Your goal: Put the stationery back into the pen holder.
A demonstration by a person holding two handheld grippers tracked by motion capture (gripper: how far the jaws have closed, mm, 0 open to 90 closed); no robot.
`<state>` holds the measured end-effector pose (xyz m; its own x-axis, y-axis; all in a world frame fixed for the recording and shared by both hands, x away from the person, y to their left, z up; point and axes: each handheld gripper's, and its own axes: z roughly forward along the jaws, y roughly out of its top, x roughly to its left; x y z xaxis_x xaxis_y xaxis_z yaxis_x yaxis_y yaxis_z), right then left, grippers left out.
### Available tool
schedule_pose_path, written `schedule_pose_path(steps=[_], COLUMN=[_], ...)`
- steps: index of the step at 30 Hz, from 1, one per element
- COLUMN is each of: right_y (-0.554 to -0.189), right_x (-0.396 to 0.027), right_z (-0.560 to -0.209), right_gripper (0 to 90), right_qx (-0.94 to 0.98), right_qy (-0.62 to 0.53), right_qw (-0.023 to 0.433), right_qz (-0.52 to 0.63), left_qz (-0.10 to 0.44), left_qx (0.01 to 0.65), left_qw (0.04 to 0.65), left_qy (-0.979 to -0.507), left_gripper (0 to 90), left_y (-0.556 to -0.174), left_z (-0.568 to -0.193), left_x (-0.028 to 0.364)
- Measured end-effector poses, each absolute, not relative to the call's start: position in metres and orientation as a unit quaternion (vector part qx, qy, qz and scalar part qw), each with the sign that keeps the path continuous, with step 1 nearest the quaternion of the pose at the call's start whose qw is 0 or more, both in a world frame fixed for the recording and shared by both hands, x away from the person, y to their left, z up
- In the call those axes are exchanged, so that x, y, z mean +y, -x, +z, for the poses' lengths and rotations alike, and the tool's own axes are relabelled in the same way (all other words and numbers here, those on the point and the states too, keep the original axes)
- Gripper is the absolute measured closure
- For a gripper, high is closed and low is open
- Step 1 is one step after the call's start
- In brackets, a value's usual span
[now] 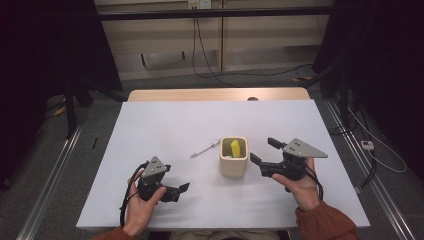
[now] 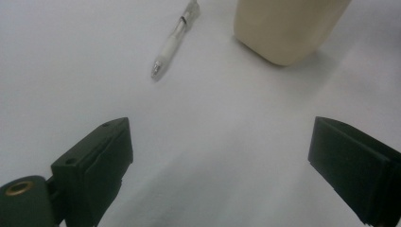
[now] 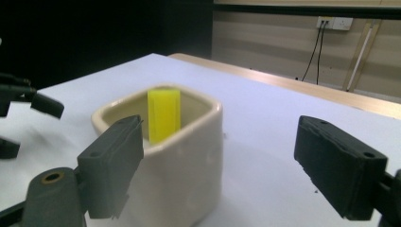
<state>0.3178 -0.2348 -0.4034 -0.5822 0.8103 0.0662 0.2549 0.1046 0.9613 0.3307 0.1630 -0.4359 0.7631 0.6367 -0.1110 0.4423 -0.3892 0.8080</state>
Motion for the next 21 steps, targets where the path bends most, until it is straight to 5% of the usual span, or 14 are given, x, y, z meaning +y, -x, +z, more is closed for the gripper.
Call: schedule_pose_path(steps=[21], right_y=[-0.284], right_x=[-0.248], right_z=[-0.43], right_gripper=[9.6], right_qx=[0.731], right_qy=[-0.385], right_qw=[0.25], right_qz=[0.505], left_qz=[0.128], left_qx=[0.31], left_qw=[0.455], left_qy=[-0.825], left_gripper=[8.5], left_y=[-0.337], left_z=[-0.422], left_x=[0.156])
